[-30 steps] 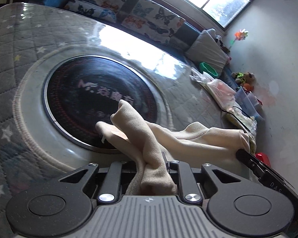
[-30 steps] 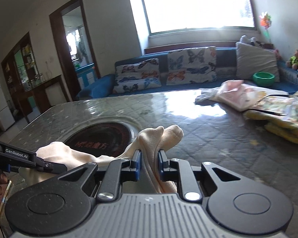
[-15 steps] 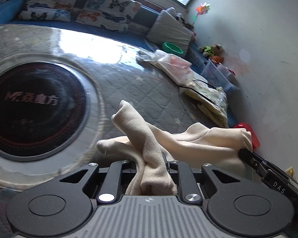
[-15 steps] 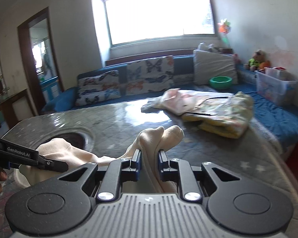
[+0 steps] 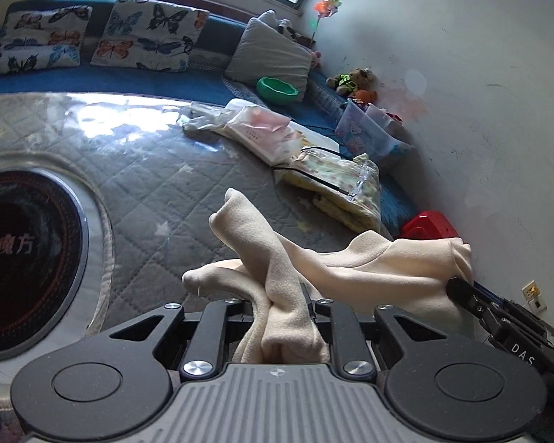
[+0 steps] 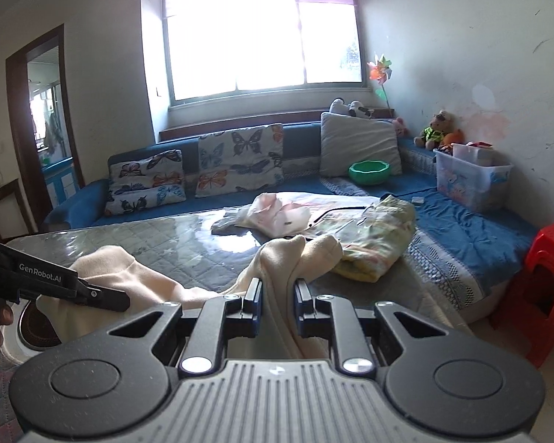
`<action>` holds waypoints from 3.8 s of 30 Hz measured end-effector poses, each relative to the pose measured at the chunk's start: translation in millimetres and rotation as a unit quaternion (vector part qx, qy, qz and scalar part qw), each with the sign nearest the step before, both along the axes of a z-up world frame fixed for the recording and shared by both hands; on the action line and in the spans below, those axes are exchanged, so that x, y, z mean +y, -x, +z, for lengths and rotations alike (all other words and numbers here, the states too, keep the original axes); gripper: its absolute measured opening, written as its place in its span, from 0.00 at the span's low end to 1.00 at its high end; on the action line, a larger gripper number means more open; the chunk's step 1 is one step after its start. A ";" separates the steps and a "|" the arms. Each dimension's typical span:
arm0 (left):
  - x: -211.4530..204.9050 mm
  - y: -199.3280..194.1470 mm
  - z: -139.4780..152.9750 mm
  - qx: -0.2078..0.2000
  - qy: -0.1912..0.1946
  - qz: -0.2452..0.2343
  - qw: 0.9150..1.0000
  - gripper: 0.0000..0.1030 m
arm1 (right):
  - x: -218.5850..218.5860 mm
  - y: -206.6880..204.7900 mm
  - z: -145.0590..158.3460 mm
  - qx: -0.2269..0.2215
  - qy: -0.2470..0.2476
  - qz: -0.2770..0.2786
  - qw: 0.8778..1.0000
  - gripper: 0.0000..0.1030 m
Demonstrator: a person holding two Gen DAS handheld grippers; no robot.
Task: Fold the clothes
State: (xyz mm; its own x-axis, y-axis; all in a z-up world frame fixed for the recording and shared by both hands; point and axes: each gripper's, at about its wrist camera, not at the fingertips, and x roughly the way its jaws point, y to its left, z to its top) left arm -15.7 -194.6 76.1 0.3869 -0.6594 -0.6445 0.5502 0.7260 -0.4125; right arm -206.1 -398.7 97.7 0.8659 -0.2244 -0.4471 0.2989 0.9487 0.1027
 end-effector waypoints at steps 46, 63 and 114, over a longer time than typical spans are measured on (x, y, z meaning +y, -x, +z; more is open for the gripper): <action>6.8 -7.6 -67.4 0.002 -0.107 0.035 0.994 0.51 | -20.5 -18.5 -82.0 0.100 -0.038 -0.039 0.994 0.24; -22.1 3.7 -48.9 -0.061 -0.074 -0.025 0.995 0.45 | 11.1 -82.5 -80.1 0.106 0.006 0.051 0.993 0.37; -17.0 -8.2 -73.5 -0.033 -0.058 -0.039 0.997 0.51 | -2.9 -71.1 -99.6 0.129 -0.026 0.040 0.990 0.50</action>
